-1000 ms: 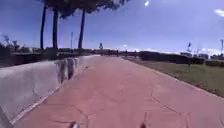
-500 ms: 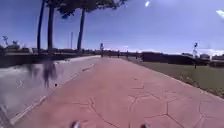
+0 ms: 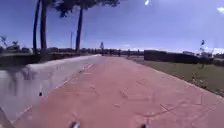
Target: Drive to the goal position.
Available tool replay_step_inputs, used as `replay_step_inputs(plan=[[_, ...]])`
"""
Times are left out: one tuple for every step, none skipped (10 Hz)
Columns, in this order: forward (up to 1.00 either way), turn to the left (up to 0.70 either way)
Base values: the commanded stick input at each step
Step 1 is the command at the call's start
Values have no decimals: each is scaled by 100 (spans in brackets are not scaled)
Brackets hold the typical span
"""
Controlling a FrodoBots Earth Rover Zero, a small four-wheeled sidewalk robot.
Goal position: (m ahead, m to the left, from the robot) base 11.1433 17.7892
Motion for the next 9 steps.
replay_step_inputs(plan=[[100, 0], [100, 0], [100, 0], [100, 0], [100, 0], [100, 0], [100, 0], [100, 0], [100, 0]])
